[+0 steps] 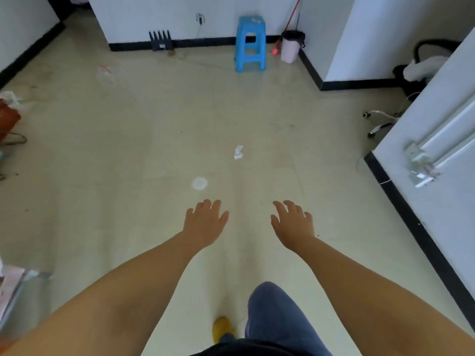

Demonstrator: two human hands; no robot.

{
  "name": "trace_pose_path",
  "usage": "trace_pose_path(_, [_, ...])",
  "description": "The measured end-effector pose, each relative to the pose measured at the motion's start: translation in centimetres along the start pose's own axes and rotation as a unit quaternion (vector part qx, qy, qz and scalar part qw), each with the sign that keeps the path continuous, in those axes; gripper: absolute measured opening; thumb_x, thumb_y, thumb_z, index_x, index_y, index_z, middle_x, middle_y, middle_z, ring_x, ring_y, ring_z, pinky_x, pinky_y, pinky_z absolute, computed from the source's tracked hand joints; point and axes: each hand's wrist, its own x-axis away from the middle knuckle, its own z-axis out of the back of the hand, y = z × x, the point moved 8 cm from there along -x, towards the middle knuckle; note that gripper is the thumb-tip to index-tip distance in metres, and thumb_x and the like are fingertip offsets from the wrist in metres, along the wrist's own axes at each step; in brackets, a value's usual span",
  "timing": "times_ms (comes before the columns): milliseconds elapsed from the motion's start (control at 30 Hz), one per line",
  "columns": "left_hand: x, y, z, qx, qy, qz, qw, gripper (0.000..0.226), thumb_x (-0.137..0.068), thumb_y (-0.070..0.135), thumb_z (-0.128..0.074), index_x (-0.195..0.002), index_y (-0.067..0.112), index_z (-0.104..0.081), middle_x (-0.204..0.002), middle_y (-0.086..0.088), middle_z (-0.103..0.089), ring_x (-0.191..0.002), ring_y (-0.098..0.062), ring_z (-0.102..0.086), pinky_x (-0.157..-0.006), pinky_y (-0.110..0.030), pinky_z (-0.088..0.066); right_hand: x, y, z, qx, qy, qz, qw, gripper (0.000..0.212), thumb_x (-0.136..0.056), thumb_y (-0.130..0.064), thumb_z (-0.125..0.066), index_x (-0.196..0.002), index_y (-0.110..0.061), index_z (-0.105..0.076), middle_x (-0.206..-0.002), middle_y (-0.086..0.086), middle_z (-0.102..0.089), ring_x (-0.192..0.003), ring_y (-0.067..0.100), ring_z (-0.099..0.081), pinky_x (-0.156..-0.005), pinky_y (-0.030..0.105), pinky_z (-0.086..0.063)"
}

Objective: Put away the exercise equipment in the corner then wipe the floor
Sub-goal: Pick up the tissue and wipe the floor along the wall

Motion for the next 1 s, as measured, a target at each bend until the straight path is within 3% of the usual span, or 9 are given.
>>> trace_pose_path(233, [-19.8, 1.2, 1.8, -0.055, 0.011, -0.041, 0.998, 0.052, -0.099, 0.048, -0.025, -0.141, 0.018, -0.034, -0.124, -0.005, -0.052, -0.109, -0.022, -0.054, -0.088, -0.036, -0.042, -17.4, 3.7, 3.5, 0.017, -0.016, -0.027, 0.999, 0.048, -0.102, -0.039, -0.024, -0.149, -0.027, -0.019, -0.155, 0.003, -0.021, -0.139, 0.023, -0.027, -0.113, 0.042, -0.022])
trace_pose_path(333, [-28.8, 1.2, 4.2, -0.037, 0.076, -0.037, 0.996, 0.051, -0.092, 0.046, -0.032, -0.112, 0.011, -0.064, -0.087, -0.008, -0.064, -0.072, -0.023, -0.064, -0.06, -0.036, -0.048, -25.5, 5.7, 6.9, 0.033, -0.023, -0.014, 0.999, 0.048, -0.102, -0.039, -0.024, -0.148, -0.027, -0.019, -0.155, 0.003, -0.021, -0.14, 0.022, -0.026, -0.113, 0.043, -0.022])
trace_pose_path(400, [-34.2, 1.5, 6.6, -0.056, 0.116, -0.024, 0.991, 0.052, -0.086, 0.047, -0.034, -0.097, 0.012, -0.071, -0.072, -0.005, -0.063, -0.056, -0.021, -0.061, -0.049, -0.032, -0.046, -31.1, 7.3, 10.1, 0.056, -0.012, -0.013, 0.998, 0.047, -0.102, -0.039, -0.023, -0.148, -0.027, -0.019, -0.155, 0.002, -0.021, -0.14, 0.022, -0.026, -0.114, 0.044, -0.022])
trace_pose_path(467, [-39.5, 2.2, 8.2, -0.03, 0.083, -0.022, 0.996, 0.051, -0.092, 0.046, -0.032, -0.114, 0.013, -0.064, -0.088, -0.006, -0.065, -0.071, -0.022, -0.064, -0.061, -0.034, -0.048, -36.9, 9.2, 13.2, 0.051, 0.002, -0.023, 0.998, 0.047, -0.102, -0.039, -0.023, -0.148, -0.026, -0.019, -0.155, 0.004, -0.022, -0.14, 0.023, -0.026, -0.113, 0.044, -0.022])
trace_pose_path(533, [-44.3, 3.2, 9.2, 0.0, 0.042, -0.036, 0.998, 0.052, -0.097, 0.046, -0.028, -0.135, 0.016, -0.046, -0.115, -0.007, -0.059, -0.097, -0.025, -0.06, -0.079, -0.036, -0.045, -41.6, 9.9, 15.5, 0.045, -0.006, -0.031, 0.998, 0.047, -0.102, -0.038, -0.024, -0.147, -0.026, -0.021, -0.155, 0.004, -0.023, -0.14, 0.024, -0.026, -0.113, 0.044, -0.023])
trace_pose_path(567, [-46.5, 3.4, 10.1, 0.011, 0.055, -0.045, 0.997, 0.054, -0.097, 0.048, -0.025, -0.138, 0.016, -0.041, -0.12, -0.007, -0.057, -0.103, -0.026, -0.058, -0.084, -0.037, -0.043, -44.1, 10.0, 16.3, 0.048, 0.001, -0.027, 0.998, 0.047, -0.102, -0.038, -0.024, -0.147, -0.026, -0.021, -0.155, 0.004, -0.023, -0.14, 0.024, -0.026, -0.113, 0.044, -0.023])
trace_pose_path(767, [-62.7, 0.8, 11.4, 0.002, 0.014, -0.015, 1.0, 0.051, -0.1, 0.045, -0.026, -0.143, 0.019, -0.029, -0.133, -0.005, -0.047, -0.119, -0.022, -0.048, -0.098, -0.036, -0.036, -60.4, 8.4, 19.1, 0.055, -0.007, 0.005, 0.998, 0.047, -0.102, -0.038, -0.024, -0.147, -0.025, -0.022, -0.154, 0.004, -0.024, -0.138, 0.024, -0.028, -0.111, 0.044, -0.023])
trace_pose_path(900, [-74.6, -2.3, 14.4, 0.001, -0.022, -0.013, 1.0, 0.051, -0.099, 0.047, -0.026, -0.142, 0.019, -0.029, -0.131, -0.006, -0.047, -0.118, -0.023, -0.048, -0.097, -0.037, -0.037, -71.7, 7.4, 22.1, 0.036, -0.016, -0.011, 0.999, 0.047, -0.102, -0.037, -0.024, -0.148, -0.026, -0.02, -0.155, 0.004, -0.021, -0.141, 0.022, -0.024, -0.112, 0.044, -0.021])
trace_pose_path(1000, [-83.1, -3.9, 18.2, -0.04, -0.008, -0.03, 0.999, 0.051, -0.099, 0.047, -0.027, -0.141, 0.019, -0.031, -0.131, -0.006, -0.048, -0.118, -0.024, -0.048, -0.098, -0.039, -0.036, -79.9, 6.6, 25.8, 0.017, 0.003, -0.033, 0.999, 0.048, -0.102, -0.037, -0.023, -0.148, -0.026, -0.019, -0.156, 0.003, -0.02, -0.142, 0.022, -0.021, -0.114, 0.045, -0.021])
